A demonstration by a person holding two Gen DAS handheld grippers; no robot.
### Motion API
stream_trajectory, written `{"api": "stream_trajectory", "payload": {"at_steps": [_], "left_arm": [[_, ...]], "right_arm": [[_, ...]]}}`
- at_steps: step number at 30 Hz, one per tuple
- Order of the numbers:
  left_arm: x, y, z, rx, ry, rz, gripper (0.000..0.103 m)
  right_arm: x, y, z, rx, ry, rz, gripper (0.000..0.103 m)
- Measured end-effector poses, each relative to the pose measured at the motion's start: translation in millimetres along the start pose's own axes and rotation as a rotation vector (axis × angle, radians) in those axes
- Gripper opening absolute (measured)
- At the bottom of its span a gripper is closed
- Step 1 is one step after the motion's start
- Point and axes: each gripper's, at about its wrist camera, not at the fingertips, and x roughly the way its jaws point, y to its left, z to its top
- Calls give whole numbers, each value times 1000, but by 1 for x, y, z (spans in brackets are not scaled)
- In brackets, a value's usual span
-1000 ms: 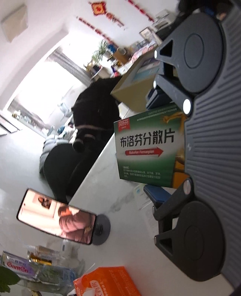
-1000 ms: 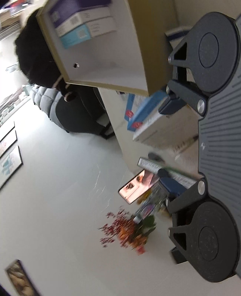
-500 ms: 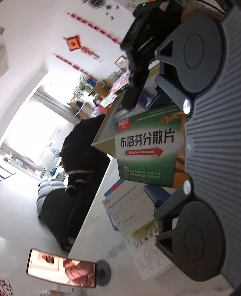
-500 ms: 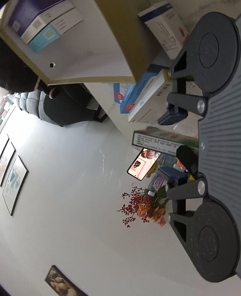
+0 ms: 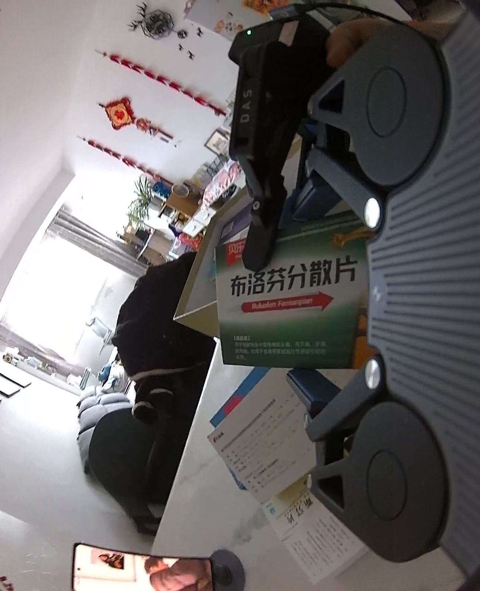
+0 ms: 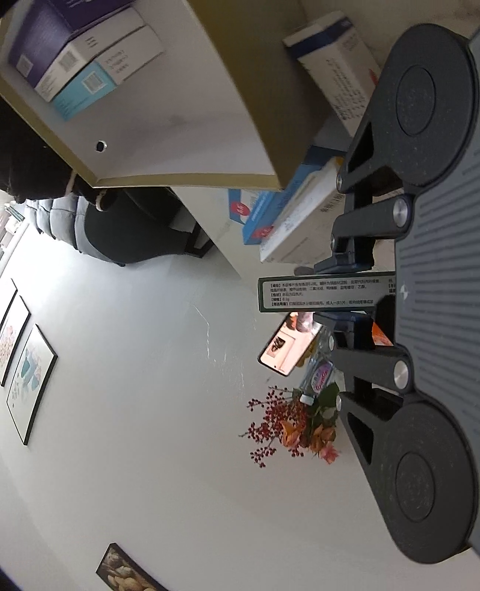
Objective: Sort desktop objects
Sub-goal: 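Close the right tool on the ibuprofen box held by the left tool, then carry the ibuprofen box with the right tool and lower it into the deep box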
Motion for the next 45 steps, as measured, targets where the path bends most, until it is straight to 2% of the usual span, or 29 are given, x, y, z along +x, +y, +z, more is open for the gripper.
{"api": "stream_trajectory", "payload": {"at_steps": [4, 10, 15, 21, 26, 36, 41, 45], "left_arm": [[3, 0, 3, 0, 1, -49, 88], [0, 0, -3, 4, -3, -88, 89], [6, 6, -4, -16, 20, -43, 91], [15, 15, -8, -40, 49, -26, 94], [33, 25, -5, -78, 89, 34, 94], [25, 39, -13, -138, 102, 100, 95], [25, 41, -14, -132, 112, 100, 96], [28, 40, -10, -112, 106, 110, 96]], "right_arm": [[1, 2, 7, -22, -18, -27, 22], [-16, 1, 25, -43, -93, -74, 22], [-30, -2, 39, -44, -161, -84, 22], [-52, -8, 55, -45, -233, -112, 22], [-62, -10, 70, -57, -270, -135, 22], [-67, -20, 97, -69, -301, -193, 22], [-67, -19, 119, -92, -319, -237, 22], [-59, -17, 136, -151, -327, -343, 22]]}}
